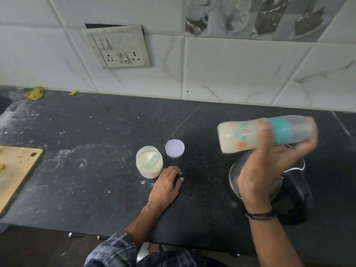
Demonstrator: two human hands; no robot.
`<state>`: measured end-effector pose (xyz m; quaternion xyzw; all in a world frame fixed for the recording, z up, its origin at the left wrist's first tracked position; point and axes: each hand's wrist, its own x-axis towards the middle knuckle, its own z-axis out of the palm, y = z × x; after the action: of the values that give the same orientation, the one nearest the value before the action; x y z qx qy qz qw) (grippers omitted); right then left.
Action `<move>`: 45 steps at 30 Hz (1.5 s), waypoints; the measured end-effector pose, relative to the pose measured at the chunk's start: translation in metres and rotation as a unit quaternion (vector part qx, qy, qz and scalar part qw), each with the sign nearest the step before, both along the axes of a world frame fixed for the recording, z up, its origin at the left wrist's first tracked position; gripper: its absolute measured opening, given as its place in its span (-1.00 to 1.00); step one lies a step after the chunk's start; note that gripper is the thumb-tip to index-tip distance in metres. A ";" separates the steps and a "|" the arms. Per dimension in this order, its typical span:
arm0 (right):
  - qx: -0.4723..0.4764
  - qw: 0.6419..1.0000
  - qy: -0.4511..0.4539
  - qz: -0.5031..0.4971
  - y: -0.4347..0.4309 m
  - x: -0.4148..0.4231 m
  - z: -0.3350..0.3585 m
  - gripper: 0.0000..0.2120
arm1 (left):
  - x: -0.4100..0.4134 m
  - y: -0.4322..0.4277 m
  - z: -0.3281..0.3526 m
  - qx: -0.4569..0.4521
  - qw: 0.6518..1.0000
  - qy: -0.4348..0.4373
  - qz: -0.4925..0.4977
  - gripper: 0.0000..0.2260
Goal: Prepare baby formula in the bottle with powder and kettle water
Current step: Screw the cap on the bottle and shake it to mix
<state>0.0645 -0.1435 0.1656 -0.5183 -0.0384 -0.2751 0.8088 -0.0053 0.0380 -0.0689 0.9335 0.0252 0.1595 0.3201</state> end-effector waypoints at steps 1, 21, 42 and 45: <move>0.008 1.000 0.000 -0.008 0.000 0.002 0.000 -0.31 | 0.000 0.000 0.000 0.000 1.000 0.001 0.001 -0.90; -0.055 0.998 0.008 0.019 0.002 0.002 0.001 -0.34 | 0.001 0.001 -0.001 0.001 1.000 -0.001 -0.010 -0.91; -0.122 0.983 0.068 0.122 0.011 -0.005 -0.007 -0.37 | -0.001 0.002 -0.002 -0.006 1.000 -0.004 -0.012 -0.89; -0.133 0.979 0.073 0.138 0.010 -0.015 -0.009 -0.34 | -0.001 0.002 -0.001 -0.005 1.000 -0.003 -0.017 -0.88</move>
<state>0.0498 -0.1336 0.1565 -0.6295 -0.0862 -0.1148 0.7636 -0.0067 0.0404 -0.0701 0.9318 0.0094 0.1565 0.3272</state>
